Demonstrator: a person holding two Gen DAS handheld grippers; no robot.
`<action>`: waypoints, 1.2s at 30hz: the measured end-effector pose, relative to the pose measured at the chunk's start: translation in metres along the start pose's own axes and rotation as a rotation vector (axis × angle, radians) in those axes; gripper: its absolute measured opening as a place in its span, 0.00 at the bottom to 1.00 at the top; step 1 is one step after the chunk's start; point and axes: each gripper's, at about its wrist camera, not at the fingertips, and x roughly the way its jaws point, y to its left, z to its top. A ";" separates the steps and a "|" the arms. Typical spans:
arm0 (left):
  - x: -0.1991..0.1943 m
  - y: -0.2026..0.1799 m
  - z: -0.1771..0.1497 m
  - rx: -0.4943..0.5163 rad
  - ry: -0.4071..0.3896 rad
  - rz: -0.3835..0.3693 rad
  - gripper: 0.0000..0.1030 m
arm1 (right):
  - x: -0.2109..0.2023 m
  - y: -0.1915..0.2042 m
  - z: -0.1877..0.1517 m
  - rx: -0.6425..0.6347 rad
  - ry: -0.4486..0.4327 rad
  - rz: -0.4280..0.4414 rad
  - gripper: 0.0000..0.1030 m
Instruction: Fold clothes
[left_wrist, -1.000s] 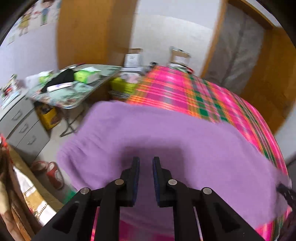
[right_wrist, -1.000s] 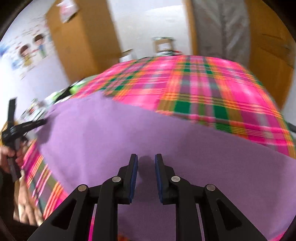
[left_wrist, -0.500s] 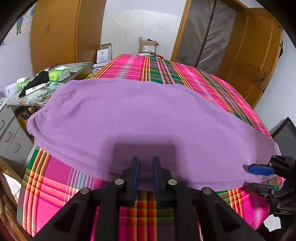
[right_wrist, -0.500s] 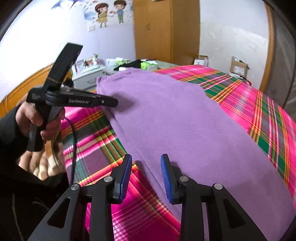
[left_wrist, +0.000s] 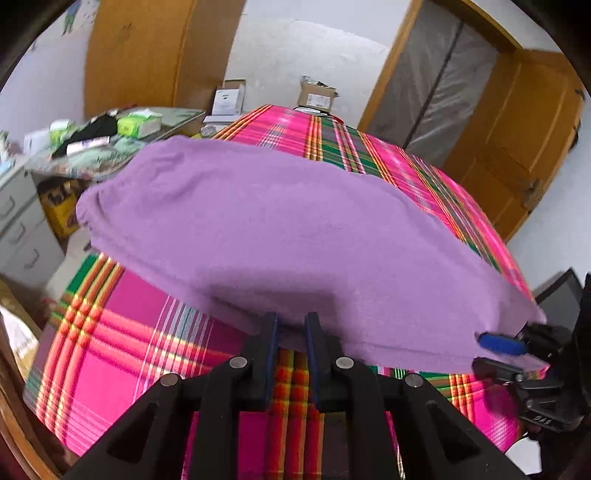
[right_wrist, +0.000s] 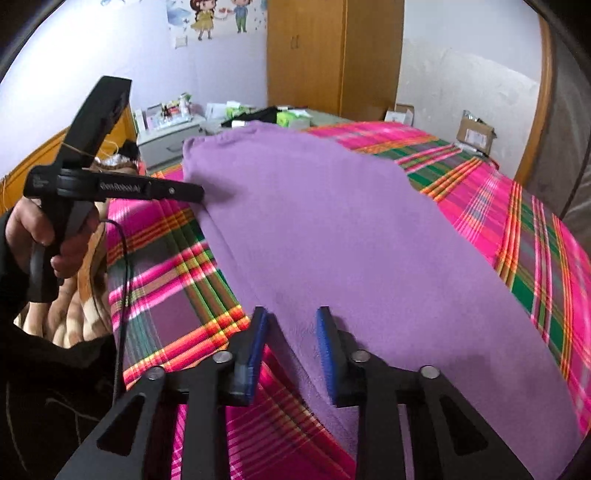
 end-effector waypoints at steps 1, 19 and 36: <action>-0.001 0.003 0.000 -0.015 -0.001 -0.004 0.13 | 0.002 -0.001 0.000 0.002 0.008 -0.002 0.23; 0.006 0.024 0.013 -0.183 -0.008 -0.067 0.02 | 0.001 0.000 -0.001 -0.012 0.013 -0.009 0.05; 0.007 0.035 0.023 -0.240 -0.001 -0.103 0.02 | -0.001 -0.009 0.002 0.014 0.001 0.020 0.07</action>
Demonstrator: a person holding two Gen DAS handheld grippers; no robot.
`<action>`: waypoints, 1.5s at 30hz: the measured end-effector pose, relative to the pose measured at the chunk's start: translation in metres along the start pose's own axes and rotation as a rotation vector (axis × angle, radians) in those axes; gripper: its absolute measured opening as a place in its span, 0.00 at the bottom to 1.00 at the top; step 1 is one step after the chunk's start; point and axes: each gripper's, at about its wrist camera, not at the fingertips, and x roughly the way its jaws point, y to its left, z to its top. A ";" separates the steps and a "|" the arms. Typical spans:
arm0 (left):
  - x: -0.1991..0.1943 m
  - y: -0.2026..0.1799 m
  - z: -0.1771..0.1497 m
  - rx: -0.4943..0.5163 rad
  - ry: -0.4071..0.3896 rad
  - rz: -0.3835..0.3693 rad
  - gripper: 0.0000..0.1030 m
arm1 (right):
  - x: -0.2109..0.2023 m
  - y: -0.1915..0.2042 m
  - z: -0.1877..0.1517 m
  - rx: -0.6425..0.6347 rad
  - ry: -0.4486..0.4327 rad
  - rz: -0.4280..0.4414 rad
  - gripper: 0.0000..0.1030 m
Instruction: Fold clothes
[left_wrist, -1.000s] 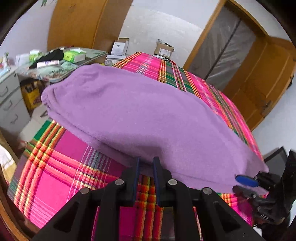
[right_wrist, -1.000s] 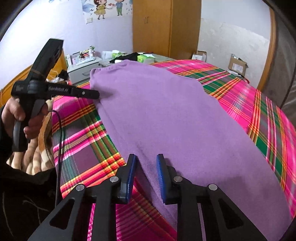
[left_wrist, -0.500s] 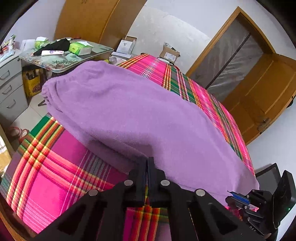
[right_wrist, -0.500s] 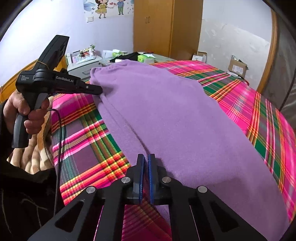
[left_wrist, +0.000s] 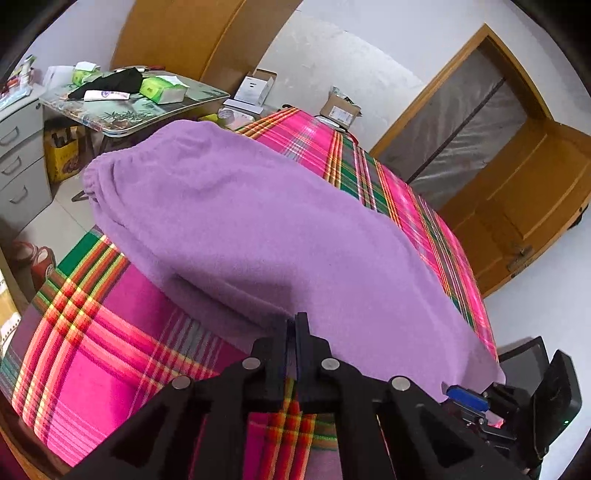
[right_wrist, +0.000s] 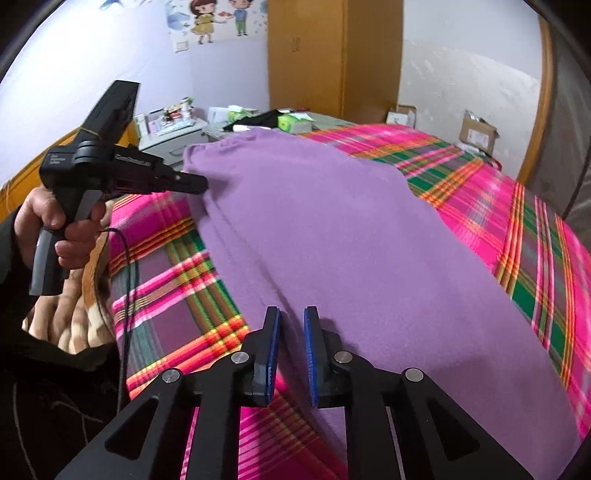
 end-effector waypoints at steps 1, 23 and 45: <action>0.001 0.001 0.001 -0.007 0.003 0.000 0.02 | 0.000 0.000 0.000 -0.003 0.001 0.003 0.07; -0.001 0.011 0.005 -0.125 -0.001 0.031 0.19 | 0.006 0.006 -0.001 -0.044 0.030 0.007 0.11; -0.029 0.029 -0.004 -0.146 -0.075 0.016 0.00 | 0.000 0.011 -0.008 -0.054 0.027 0.053 0.04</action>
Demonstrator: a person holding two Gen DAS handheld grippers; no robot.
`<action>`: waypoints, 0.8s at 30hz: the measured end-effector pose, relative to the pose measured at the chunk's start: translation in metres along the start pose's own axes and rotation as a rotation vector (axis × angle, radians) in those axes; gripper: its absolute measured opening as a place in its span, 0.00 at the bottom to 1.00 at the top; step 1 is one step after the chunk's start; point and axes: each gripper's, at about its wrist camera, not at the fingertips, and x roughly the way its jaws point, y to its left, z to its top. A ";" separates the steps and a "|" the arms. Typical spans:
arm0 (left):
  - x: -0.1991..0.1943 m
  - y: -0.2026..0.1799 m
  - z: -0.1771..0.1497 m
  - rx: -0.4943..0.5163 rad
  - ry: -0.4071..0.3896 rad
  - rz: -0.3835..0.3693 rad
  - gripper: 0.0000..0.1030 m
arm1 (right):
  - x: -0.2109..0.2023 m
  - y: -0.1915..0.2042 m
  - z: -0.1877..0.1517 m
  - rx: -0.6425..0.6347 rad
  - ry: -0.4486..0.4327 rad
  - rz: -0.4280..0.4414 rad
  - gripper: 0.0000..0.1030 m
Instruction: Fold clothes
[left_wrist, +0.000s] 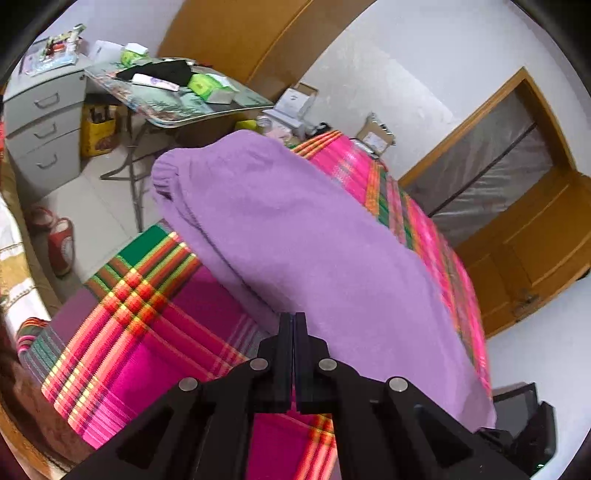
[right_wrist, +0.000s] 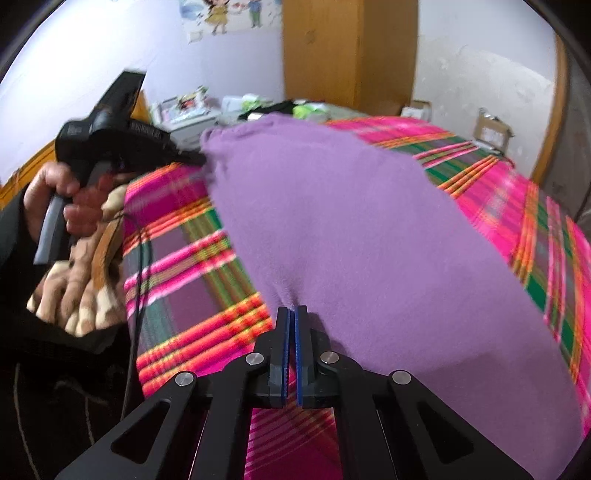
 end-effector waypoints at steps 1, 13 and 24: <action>-0.002 -0.002 0.002 0.009 -0.006 -0.016 0.00 | -0.001 0.001 0.000 -0.005 0.000 0.001 0.06; 0.035 -0.024 0.006 0.128 0.055 0.027 0.01 | 0.023 -0.006 0.023 0.085 -0.009 0.018 0.06; -0.002 0.016 0.027 0.062 -0.067 0.050 0.03 | 0.028 0.002 0.032 0.057 -0.004 0.042 0.12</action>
